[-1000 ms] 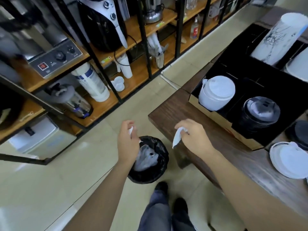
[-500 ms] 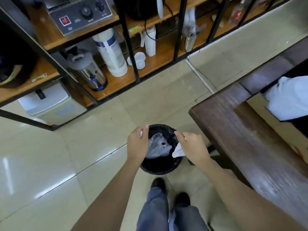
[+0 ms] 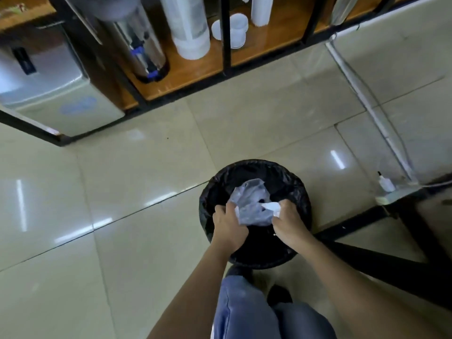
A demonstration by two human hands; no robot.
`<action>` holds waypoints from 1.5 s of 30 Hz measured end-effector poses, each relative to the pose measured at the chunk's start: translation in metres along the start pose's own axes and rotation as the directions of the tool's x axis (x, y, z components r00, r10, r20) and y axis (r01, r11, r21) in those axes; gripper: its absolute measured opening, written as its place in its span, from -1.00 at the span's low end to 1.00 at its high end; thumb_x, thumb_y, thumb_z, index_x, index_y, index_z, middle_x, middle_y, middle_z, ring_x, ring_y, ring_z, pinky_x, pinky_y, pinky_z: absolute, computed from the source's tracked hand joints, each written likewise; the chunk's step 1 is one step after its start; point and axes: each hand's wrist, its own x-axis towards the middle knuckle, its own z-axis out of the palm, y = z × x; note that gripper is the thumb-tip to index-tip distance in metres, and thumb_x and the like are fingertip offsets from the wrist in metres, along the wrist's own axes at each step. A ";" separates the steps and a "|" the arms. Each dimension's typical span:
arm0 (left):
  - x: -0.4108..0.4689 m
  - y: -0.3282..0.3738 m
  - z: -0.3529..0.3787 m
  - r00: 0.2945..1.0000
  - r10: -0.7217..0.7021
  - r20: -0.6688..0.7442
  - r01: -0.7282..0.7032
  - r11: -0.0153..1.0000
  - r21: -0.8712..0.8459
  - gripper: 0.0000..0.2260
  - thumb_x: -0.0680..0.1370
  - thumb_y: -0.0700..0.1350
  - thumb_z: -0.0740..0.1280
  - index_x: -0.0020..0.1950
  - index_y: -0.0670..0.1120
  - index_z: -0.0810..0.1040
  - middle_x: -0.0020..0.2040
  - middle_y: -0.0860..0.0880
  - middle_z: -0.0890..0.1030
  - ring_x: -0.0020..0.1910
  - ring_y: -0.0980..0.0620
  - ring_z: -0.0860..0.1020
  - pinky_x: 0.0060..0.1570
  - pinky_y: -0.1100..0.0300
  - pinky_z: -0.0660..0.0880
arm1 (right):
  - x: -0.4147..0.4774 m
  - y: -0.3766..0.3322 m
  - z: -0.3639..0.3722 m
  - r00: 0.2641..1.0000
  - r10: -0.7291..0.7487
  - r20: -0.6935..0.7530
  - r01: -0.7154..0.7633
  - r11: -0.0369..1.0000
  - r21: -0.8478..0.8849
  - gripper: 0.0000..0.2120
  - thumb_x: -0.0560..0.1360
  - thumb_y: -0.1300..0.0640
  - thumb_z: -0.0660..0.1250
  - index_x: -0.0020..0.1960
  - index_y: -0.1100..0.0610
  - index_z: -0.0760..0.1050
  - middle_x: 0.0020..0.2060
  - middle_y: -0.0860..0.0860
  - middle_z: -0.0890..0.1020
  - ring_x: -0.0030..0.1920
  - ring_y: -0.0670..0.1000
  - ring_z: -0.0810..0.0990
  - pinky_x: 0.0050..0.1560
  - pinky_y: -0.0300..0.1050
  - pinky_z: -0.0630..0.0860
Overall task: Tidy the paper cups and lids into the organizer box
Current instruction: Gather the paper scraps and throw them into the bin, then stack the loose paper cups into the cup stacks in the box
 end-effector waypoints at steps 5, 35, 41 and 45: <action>0.020 -0.015 0.023 0.992 -0.017 0.124 -0.010 0.977 0.214 -0.28 0.50 0.15 0.26 0.54 0.12 -0.06 0.58 -0.07 -0.08 0.54 -0.15 -0.10 0.46 -0.20 -0.13 | 0.018 0.021 0.012 0.990 0.012 0.142 0.036 0.942 -0.335 -0.25 0.52 -0.10 0.24 0.51 -0.01 -0.14 0.51 0.06 0.14 0.47 0.15 0.19 0.40 0.16 0.18; -0.240 0.280 -0.241 0.555 0.785 -0.274 -0.651 0.615 0.444 -0.37 0.50 0.27 0.03 0.52 0.06 0.12 0.53 0.04 0.23 0.51 0.03 0.15 0.49 -0.09 0.05 | -0.312 -0.193 -0.278 0.538 -0.616 -0.575 0.348 0.784 -0.514 -0.19 0.41 -0.40 0.08 0.50 -0.16 -0.23 0.50 0.10 0.22 0.46 0.11 0.25 0.40 0.05 0.18; -0.284 0.358 -0.196 0.386 0.913 -0.132 -0.807 0.404 0.432 -0.37 0.49 0.30 0.03 0.52 0.08 0.12 0.51 0.04 0.25 0.50 0.02 0.16 0.47 0.06 -0.02 | -0.379 -0.139 -0.331 0.441 -0.477 -0.760 0.217 0.878 -0.426 -0.19 0.39 -0.43 0.04 0.46 -0.24 -0.30 0.51 0.10 0.19 0.46 0.12 0.26 0.40 0.07 0.19; -0.321 0.401 -0.147 0.280 0.957 -0.074 -0.883 0.287 0.372 -0.35 0.46 0.30 0.02 0.49 0.03 0.22 0.47 0.01 0.33 0.46 0.01 0.26 0.44 0.09 0.02 | -0.425 -0.084 -0.357 0.365 -0.384 -0.848 0.125 0.923 -0.364 -0.19 0.39 -0.44 0.03 0.50 -0.15 -0.19 0.52 0.07 0.18 0.50 0.03 0.16 0.42 0.05 0.14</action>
